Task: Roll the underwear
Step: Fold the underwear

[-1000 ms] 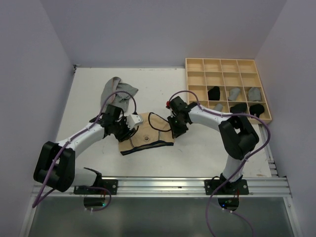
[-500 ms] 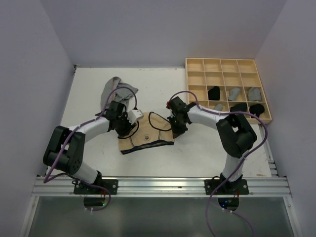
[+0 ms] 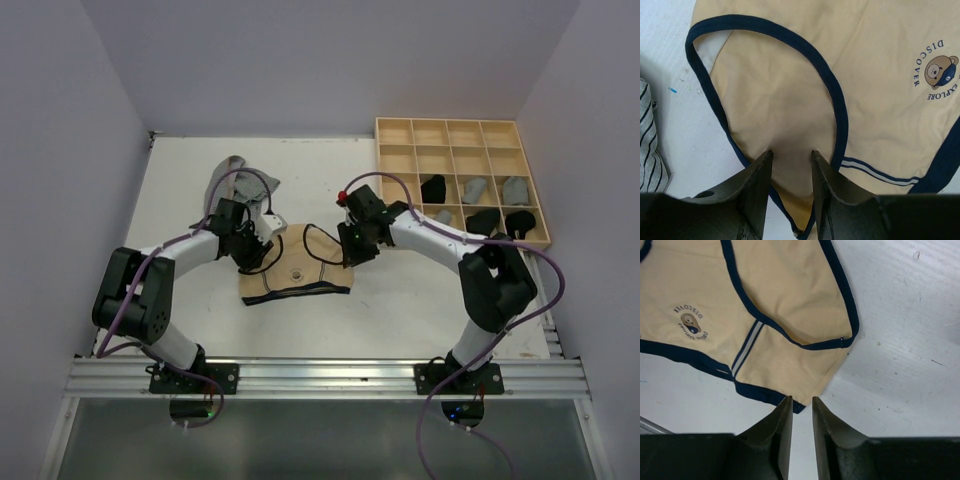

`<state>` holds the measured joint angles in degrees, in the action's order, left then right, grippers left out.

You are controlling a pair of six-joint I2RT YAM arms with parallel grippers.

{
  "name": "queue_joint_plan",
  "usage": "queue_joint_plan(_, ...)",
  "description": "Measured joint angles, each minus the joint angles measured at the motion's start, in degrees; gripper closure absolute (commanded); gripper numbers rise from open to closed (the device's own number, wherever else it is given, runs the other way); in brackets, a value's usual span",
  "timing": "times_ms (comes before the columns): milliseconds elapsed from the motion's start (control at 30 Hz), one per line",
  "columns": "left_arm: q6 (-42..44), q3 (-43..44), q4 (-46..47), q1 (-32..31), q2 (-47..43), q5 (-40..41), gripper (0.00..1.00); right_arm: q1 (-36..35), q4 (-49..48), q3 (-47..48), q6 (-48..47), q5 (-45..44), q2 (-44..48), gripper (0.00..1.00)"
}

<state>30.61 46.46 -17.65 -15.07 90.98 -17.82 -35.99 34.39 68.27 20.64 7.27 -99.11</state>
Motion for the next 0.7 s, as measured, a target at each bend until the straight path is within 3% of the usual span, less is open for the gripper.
queue_joint_plan(233, 0.0, 0.07, 0.0, 0.07, 0.11, -0.13, 0.59, -0.22, -1.38, 3.56, 0.46, 2.93, -3.78, 0.68)
queue_joint_plan(433, -0.02, 0.07, 0.31, 0.07, 0.28, -0.37, 0.59, -0.5, -1.95, 4.57, 0.09, 4.31, -11.06, 0.71)
queue_joint_plan(700, 0.2, 0.15, 1.36, 0.96, 0.96, -1.36, 0.59, -0.26, -3.5, 1.73, -0.35, 2.86, -9.33, 0.76)
